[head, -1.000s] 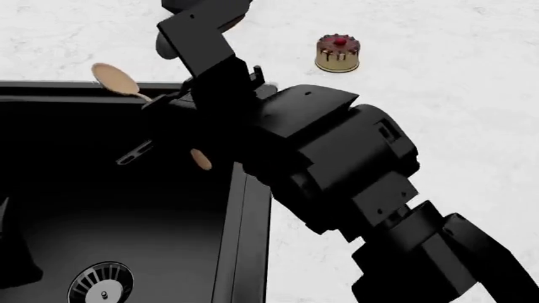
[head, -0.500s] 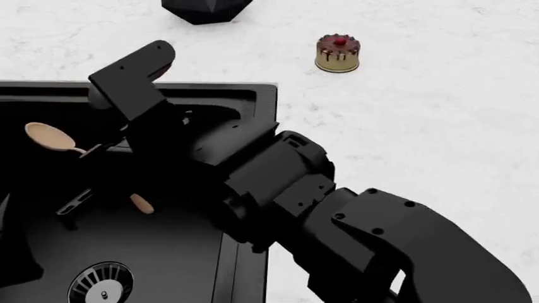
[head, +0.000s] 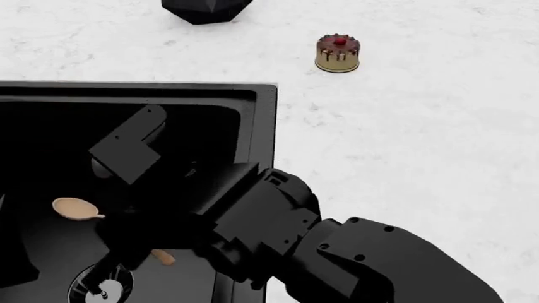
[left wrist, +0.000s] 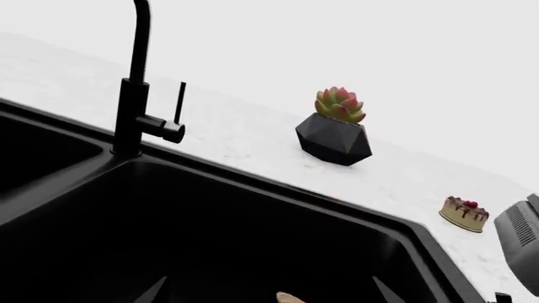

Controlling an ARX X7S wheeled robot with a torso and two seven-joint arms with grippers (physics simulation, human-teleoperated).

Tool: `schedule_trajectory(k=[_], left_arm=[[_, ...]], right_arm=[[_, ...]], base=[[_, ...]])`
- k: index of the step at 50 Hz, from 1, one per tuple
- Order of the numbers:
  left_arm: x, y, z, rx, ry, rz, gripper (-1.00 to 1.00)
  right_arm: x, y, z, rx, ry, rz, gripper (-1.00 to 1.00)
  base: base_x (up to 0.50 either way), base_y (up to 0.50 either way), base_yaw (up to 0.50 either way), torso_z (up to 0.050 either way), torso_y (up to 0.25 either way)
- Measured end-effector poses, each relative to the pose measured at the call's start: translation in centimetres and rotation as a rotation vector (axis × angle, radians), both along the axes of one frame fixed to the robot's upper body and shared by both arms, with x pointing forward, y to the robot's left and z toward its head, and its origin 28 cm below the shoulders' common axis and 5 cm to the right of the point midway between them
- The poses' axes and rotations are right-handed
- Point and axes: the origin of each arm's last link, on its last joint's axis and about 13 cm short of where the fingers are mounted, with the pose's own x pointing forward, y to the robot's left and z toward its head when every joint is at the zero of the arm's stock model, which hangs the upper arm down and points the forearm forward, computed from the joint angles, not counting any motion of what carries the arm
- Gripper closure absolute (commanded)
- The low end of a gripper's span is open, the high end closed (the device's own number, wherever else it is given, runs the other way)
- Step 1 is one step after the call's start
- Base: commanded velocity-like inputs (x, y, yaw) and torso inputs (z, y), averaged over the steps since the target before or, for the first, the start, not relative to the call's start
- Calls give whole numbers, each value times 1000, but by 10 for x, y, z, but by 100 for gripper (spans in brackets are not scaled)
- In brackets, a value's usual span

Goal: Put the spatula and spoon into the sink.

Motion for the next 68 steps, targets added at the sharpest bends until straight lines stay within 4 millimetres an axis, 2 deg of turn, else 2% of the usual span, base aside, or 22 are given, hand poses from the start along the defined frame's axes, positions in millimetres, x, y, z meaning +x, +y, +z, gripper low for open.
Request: schedule_trajectory(k=[9,10,21,31,39,47,58,68], left_arm=[[-1,0,0,-2,0,0,-100],[-1,0,0,-3,0,0,-100],[-1,0,1,-3,-1,2,-100],[-1,0,1,-3,-2,2,-100],[0,0,0,-3,-2,0,-100],[2,-1,0,-2,-1,-5,-100],[1,-2,2,3,-2,-8,-100],[1,-2,3,7,-3,-9,-100]], right_arm=[[-3,-2,-9,-59,14,7,100],[-3,-2,-9,-64,15,8,-100],[-1,-3,-4,-62,13,7,-100],[7,-7,8,-28,-10,-30,-100],[17,-11,33,29,-71,-87,-100],[19,-25,59,116,-141,-153,-100],[7,-54,79,252,-228,-252,-100],[-19,-82,86,347,-315,-338,-100]], base=[[0,0,0,0,0],[0,0,0,0,0],[0,0,0,0,0],[0,0,0,0,0],[0,0,0,0,0],[0,0,0,0,0],[0,0,0,0,0],[0,0,0,0,0]])
